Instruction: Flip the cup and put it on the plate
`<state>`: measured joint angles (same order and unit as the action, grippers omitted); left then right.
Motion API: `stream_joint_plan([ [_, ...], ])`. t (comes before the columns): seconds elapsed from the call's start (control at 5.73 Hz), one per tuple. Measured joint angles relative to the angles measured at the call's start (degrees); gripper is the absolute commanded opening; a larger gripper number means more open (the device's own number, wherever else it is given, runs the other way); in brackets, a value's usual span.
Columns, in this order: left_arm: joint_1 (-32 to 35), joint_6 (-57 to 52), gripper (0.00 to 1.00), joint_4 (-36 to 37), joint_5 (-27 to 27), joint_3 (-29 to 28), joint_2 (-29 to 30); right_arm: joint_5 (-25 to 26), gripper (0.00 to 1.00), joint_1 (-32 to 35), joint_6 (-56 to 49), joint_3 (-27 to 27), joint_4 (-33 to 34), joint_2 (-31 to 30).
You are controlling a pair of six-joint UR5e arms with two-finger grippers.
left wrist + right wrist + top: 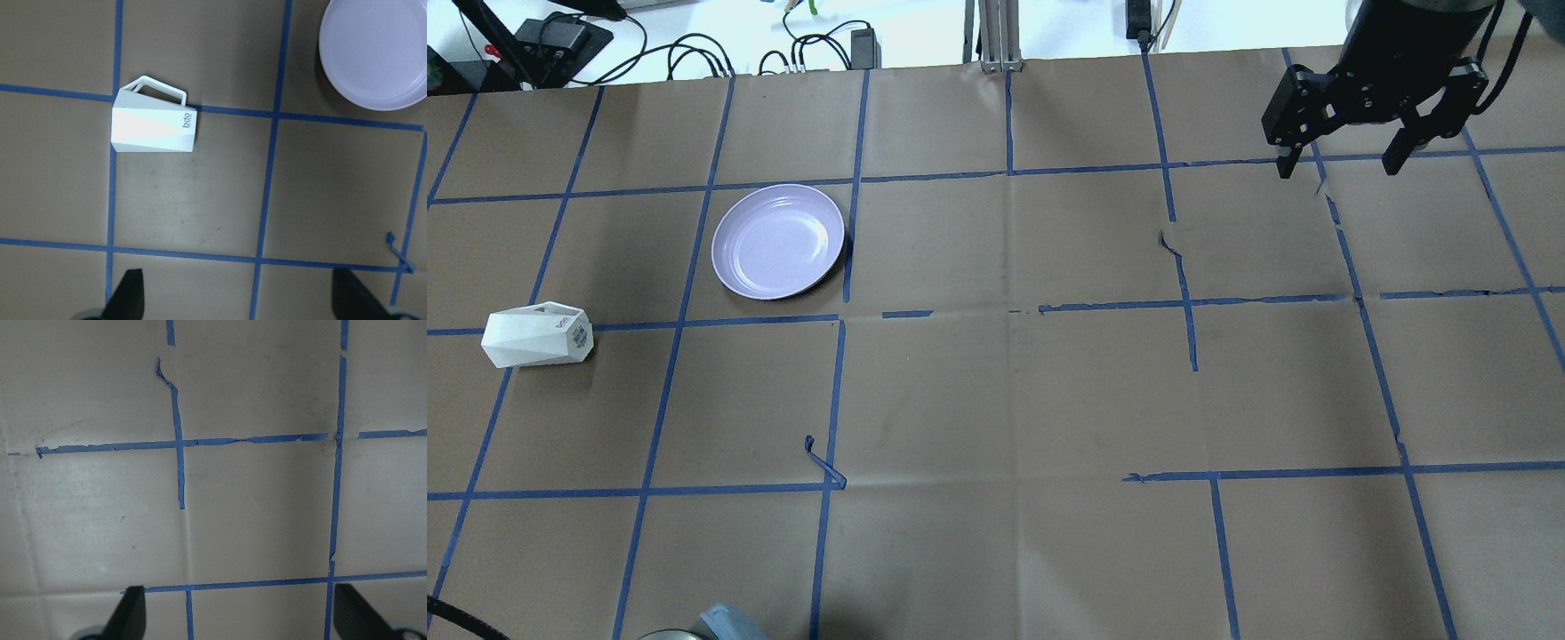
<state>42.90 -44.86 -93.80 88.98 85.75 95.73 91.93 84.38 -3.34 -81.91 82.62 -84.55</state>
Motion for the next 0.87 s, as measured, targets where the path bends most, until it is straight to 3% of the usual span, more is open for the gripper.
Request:
stream_joint_plan([
  [0.35, -4.03, -6.28, 0.98, 4.27, -1.69, -0.69, 6.85, 0.00, 1.00, 0.00, 0.00, 0.00, 0.00, 0.00],
  [0.87, -4.57, -11.37, 0.98, 6.92, -7.20, -4.35, 17.96, 0.00, 1.00, 0.00, 0.00, 0.00, 0.00, 0.00],
])
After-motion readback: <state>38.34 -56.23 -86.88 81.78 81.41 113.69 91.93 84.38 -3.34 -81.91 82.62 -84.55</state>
